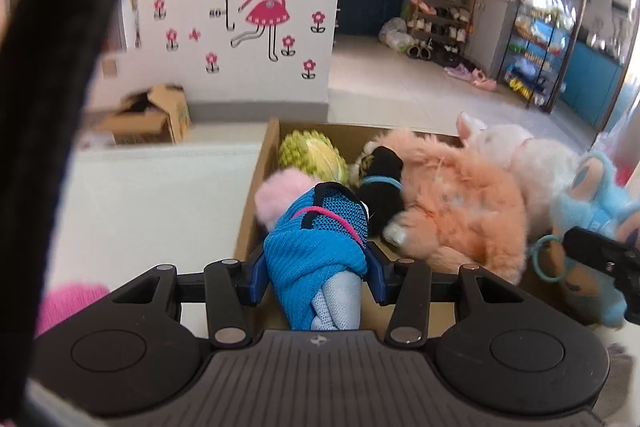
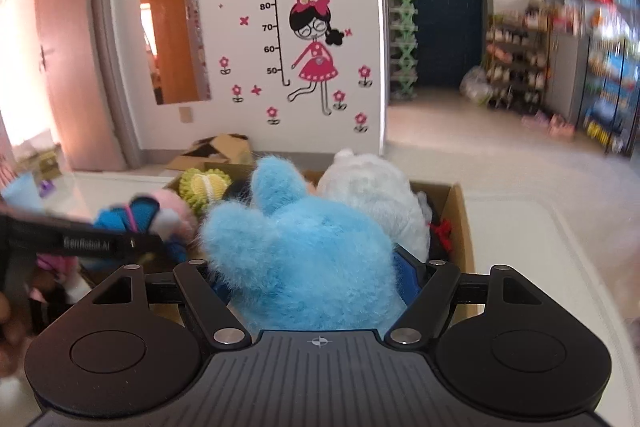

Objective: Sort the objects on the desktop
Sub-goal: 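Carry the blue sock doll and blue plush into the box and release both, then move both tools back toward the sock dolls on the table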

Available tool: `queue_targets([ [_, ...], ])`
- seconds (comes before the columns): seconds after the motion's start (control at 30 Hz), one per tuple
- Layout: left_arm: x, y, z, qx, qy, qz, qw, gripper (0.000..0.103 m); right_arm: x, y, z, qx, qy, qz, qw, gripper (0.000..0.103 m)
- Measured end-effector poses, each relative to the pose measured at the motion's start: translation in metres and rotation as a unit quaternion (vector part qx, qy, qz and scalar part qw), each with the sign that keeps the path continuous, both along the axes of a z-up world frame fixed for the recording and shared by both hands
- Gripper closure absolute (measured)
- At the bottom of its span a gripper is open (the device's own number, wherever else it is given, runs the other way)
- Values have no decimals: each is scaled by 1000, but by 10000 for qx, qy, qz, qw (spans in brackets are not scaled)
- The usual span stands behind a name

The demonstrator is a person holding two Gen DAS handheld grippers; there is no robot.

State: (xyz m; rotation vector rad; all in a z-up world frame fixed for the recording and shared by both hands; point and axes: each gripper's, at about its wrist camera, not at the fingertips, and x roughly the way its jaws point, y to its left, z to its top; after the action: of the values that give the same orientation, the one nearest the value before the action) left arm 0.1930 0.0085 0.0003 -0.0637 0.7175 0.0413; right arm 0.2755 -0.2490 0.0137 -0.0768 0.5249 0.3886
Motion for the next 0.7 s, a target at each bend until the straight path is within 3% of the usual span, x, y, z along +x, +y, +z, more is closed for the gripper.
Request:
queue_targets([
  [0.17, 3, -4, -11, 360, 140, -42, 9992, 53, -6, 9, -4, -251, -159, 193, 9994, 13],
  [0.27, -5, -8, -6, 438, 20, -190, 9989, 39, -16, 5, 3, -176, -337, 219, 9990, 10],
  [0.4, -21, -8, 9, 491, -338, -97, 9982, 25, -36, -10, 19, 318, -604, 166, 9975, 8],
  [0.57, -52, 5, 26, 252, -526, -86, 9983, 23, -72, -50, 37, 1140, -899, -140, 9893, 3],
  [0.7, -79, 16, 28, 34, -369, -229, 9991, 21, -98, -76, 24, 1431, -717, -383, 9864, 0],
])
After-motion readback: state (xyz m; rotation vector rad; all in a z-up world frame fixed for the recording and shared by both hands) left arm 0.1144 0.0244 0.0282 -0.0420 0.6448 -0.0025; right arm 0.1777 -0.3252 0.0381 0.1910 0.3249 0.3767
